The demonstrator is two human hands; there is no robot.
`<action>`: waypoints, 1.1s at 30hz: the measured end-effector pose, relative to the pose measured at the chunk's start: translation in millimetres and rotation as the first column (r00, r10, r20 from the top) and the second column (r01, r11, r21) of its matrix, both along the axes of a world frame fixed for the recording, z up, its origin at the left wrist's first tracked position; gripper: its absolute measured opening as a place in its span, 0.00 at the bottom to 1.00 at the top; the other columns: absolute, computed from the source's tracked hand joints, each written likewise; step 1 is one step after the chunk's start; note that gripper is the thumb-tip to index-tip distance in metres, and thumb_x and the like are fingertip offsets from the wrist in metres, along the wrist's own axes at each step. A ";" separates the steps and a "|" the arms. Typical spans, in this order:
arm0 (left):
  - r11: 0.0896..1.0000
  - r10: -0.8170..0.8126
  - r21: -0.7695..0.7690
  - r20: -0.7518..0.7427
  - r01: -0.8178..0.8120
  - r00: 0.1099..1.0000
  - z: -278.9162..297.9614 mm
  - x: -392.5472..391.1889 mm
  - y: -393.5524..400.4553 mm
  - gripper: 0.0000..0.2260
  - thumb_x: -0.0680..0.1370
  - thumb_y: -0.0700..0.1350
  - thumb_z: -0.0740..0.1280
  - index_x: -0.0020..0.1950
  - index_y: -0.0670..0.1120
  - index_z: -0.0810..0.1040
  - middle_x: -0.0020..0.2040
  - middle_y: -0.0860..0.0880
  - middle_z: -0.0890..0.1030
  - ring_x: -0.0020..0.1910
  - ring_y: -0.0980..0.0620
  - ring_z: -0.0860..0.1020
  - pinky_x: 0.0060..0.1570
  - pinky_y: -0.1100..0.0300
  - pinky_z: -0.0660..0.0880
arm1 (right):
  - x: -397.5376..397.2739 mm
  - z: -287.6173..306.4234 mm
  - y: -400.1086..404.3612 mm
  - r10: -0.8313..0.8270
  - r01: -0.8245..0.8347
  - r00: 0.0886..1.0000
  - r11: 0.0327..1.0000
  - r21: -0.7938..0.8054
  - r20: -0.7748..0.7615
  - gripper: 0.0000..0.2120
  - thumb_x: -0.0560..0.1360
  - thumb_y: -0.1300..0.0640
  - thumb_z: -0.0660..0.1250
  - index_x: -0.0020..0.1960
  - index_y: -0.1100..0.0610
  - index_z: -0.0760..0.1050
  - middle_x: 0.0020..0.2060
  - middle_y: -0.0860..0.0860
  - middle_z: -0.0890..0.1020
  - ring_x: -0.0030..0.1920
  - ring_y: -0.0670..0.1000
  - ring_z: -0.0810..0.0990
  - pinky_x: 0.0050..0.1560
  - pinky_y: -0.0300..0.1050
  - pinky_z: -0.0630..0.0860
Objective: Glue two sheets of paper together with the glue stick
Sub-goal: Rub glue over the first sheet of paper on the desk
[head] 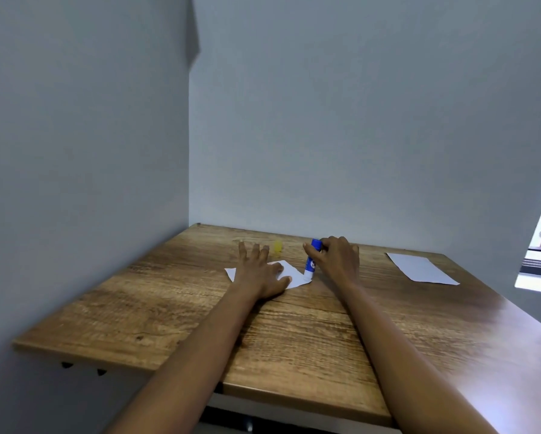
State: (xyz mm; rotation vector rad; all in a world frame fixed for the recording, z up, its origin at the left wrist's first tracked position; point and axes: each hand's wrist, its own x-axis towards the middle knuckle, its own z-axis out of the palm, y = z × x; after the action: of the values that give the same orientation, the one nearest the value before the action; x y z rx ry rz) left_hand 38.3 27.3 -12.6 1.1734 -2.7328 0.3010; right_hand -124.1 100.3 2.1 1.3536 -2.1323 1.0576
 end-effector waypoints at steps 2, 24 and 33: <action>1.000 0.003 -0.003 0.000 -0.003 1.000 -1.0 0.1 -1.6 0.25 0.77 0.66 0.47 0.71 0.59 0.65 0.78 0.43 0.51 0.77 0.42 0.46 0.68 0.36 0.31 | 0.4 0.3 -0.2 0.003 -0.003 1.000 1.000 -0.017 0.000 0.19 0.73 0.44 0.66 0.29 0.54 0.70 0.27 0.48 0.73 0.37 0.51 0.72 0.47 0.50 0.66; 0.894 -0.319 0.227 -0.282 0.386 0.905 18.4 21.3 -7.8 0.14 0.81 0.47 0.53 0.64 0.52 0.72 0.70 0.51 0.69 0.68 0.52 0.67 0.71 0.49 0.53 | 3.9 6.8 3.3 0.051 -0.015 0.983 0.979 -0.203 0.175 0.23 0.73 0.41 0.66 0.34 0.61 0.76 0.27 0.51 0.74 0.34 0.53 0.73 0.45 0.51 0.72; 0.951 -0.292 0.104 -0.017 0.292 0.956 20.3 3.7 5.2 0.18 0.80 0.55 0.52 0.66 0.59 0.73 0.59 0.47 0.74 0.61 0.48 0.71 0.63 0.47 0.56 | 2.5 6.0 1.8 0.017 0.009 0.990 0.983 -0.184 0.140 0.22 0.74 0.40 0.65 0.34 0.59 0.75 0.28 0.49 0.73 0.33 0.51 0.72 0.45 0.50 0.71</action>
State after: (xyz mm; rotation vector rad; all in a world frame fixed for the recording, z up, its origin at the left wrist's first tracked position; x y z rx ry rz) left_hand 42.0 32.5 7.7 0.7696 -2.8986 0.1183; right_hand -121.6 102.1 8.0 1.2292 -2.0694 1.3529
